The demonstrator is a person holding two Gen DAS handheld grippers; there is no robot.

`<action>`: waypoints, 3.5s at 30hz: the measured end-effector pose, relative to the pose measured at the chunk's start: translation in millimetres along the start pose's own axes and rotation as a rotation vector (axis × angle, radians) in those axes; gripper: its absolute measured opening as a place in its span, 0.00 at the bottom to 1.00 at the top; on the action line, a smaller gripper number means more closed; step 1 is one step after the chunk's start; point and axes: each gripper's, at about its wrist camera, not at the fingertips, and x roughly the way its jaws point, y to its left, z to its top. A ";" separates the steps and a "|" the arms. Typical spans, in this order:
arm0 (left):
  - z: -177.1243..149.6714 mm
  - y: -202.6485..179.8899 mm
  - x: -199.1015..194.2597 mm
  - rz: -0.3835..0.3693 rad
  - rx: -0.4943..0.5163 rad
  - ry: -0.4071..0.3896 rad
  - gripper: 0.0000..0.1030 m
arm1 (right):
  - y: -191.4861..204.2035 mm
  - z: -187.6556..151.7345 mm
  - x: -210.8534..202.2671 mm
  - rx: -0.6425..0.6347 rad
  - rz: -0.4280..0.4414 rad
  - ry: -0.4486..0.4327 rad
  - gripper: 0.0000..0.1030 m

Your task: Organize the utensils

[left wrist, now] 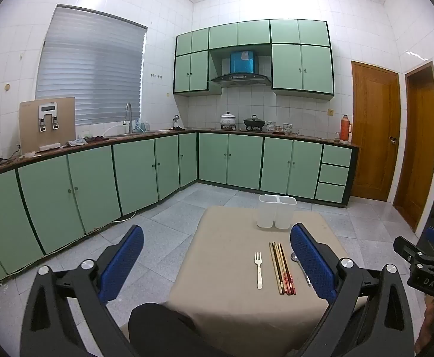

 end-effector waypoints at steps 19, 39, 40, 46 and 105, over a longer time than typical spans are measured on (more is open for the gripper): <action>-0.8 -0.2 -1.4 0.002 0.000 -0.005 0.94 | 3.8 2.1 -1.9 -0.003 -0.001 -0.006 0.95; -3.7 -1.0 8.6 -0.022 0.004 0.015 0.94 | 0.0 2.3 4.8 -0.014 0.002 0.013 0.95; -5.4 -1.3 13.7 -0.035 0.005 0.025 0.94 | -1.5 2.3 8.5 -0.017 0.005 0.021 0.95; -23.6 -2.6 73.2 -0.167 0.014 0.183 0.94 | -13.7 -0.6 69.1 0.001 0.074 0.178 0.95; -153.1 -107.9 465.9 -0.229 0.221 0.912 0.46 | -1.6 -53.2 460.8 -0.201 0.231 0.826 0.30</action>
